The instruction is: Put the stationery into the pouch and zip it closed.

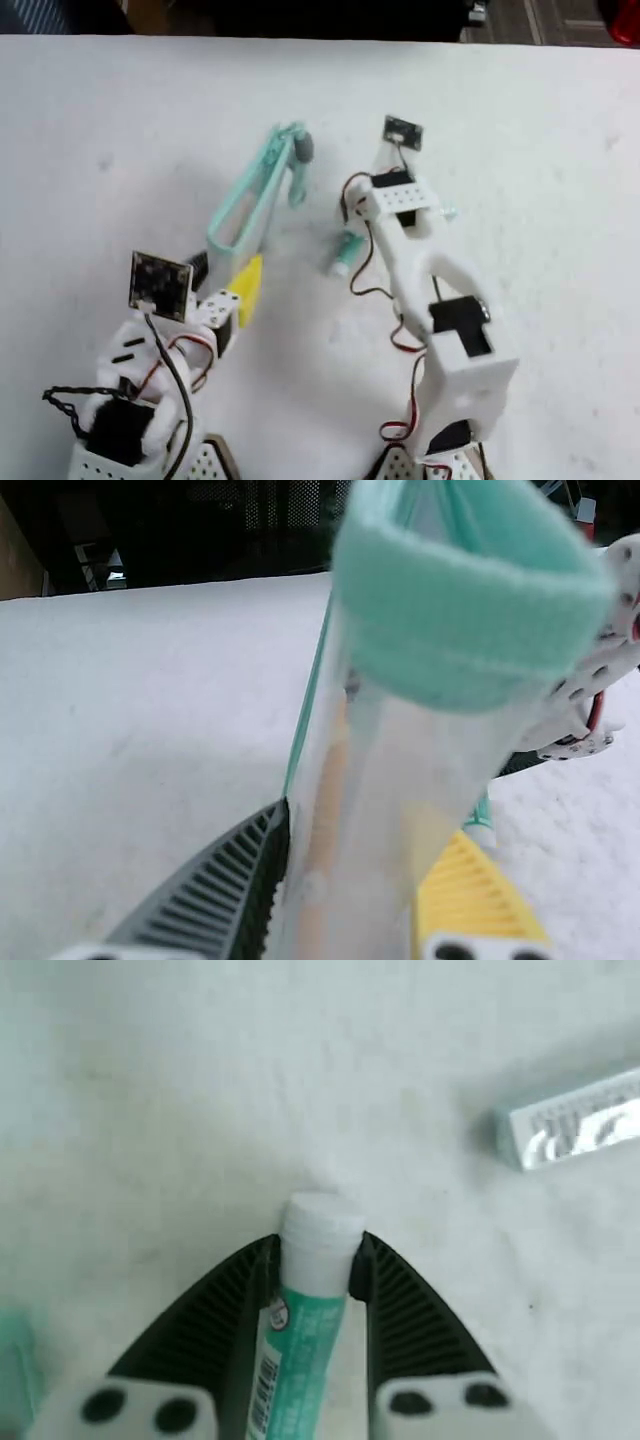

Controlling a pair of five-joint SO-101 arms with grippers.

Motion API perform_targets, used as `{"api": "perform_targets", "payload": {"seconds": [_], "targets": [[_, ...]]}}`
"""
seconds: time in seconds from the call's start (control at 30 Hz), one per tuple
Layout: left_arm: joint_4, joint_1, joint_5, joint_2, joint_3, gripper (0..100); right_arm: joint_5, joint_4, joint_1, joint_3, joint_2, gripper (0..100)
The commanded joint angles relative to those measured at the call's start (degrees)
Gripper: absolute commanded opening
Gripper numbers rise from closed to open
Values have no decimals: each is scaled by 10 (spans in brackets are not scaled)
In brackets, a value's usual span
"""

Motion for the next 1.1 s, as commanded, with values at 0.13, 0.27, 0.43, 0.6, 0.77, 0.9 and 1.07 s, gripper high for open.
{"api": "perform_targets", "payload": {"seconds": [0.13,0.27,0.43,0.6,0.77,0.9,1.07], "targets": [[5,7,7,4,-14,199,-2,83,7,7,-153,16],[4,7,7,4,-12,199,-2,77,-3,27,-166,16],[3,7,7,4,-7,199,-2,77,-3,27,-168,16],[3,7,7,4,-7,199,-2,78,-3,28,-180,16],[3,8,5,4,-8,199,3,76,-4,47,-217,16],[3,7,4,4,-8,199,84,74,-27,81,-286,16],[3,7,4,4,-8,198,99,23,-57,177,-393,17]]}}
